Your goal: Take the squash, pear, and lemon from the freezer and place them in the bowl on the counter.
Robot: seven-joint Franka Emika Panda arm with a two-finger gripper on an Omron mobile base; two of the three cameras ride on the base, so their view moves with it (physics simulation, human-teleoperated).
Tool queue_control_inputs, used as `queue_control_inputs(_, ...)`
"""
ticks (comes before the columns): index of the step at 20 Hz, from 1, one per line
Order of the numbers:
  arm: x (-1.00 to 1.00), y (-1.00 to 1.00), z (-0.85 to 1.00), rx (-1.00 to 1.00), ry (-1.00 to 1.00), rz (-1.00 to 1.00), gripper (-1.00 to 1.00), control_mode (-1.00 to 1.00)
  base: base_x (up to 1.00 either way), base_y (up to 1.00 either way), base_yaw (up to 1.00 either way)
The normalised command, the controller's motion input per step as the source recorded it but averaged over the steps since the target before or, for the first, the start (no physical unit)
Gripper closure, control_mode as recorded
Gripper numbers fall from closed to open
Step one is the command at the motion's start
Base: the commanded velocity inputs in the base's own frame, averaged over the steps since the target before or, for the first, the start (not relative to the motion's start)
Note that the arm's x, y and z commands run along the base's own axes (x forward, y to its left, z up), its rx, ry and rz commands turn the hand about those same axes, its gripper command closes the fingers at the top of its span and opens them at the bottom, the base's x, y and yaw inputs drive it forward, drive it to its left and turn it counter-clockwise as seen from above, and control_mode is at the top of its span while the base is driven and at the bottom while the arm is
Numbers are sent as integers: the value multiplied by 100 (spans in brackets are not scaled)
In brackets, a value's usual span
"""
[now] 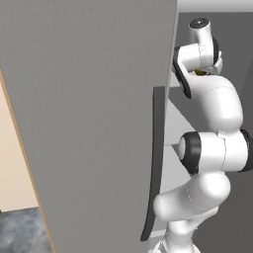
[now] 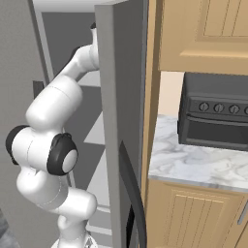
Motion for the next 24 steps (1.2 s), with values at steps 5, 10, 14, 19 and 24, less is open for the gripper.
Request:
queue_control_inputs(5, 0, -27, 0, 0, 0, 0, -100, -100, 0, 0, 0)
queue_control_inputs(10, 0, -28, -1, 0, 0, -1, -100, -100, 0, 0, 0)
queue_control_inputs(14, 0, -34, -5, 0, 0, -2, -100, -100, 0, 0, 0)
queue_control_inputs(19, 0, -39, -6, 0, 0, -2, -100, -100, 0, 0, 0)
queue_control_inputs(24, 0, -35, -6, 0, 0, -3, -100, -100, 0, 0, 0)
